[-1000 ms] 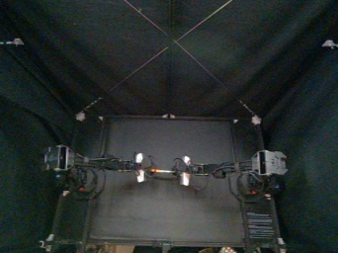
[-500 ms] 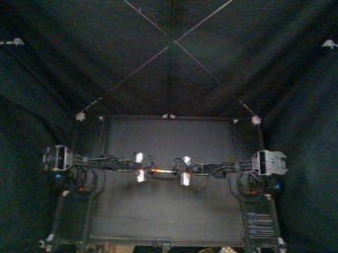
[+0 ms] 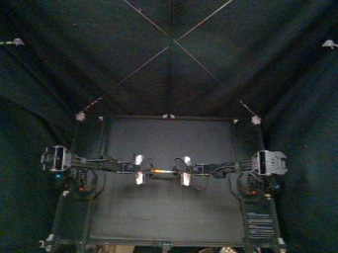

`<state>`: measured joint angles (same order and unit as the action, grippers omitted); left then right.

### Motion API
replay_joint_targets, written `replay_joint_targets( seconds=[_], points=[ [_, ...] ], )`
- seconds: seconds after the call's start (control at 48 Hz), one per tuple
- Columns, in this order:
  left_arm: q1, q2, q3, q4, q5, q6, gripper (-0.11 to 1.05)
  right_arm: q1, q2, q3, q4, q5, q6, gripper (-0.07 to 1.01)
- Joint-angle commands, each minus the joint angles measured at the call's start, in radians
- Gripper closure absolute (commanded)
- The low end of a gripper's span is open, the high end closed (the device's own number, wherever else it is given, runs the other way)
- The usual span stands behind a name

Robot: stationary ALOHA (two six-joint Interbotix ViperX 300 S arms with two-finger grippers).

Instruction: Uncap the pen

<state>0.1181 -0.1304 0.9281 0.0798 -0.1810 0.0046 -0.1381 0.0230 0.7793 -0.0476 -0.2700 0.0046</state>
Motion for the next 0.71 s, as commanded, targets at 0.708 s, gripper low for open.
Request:
replay_joint_targets(
  seconds=[0.708],
  points=[
    [0.012,0.055,-0.025,0.0,-0.061,-0.0031,0.43,0.003,-0.029,-0.026,-0.002,-0.012,-0.002,0.43]
  ],
)
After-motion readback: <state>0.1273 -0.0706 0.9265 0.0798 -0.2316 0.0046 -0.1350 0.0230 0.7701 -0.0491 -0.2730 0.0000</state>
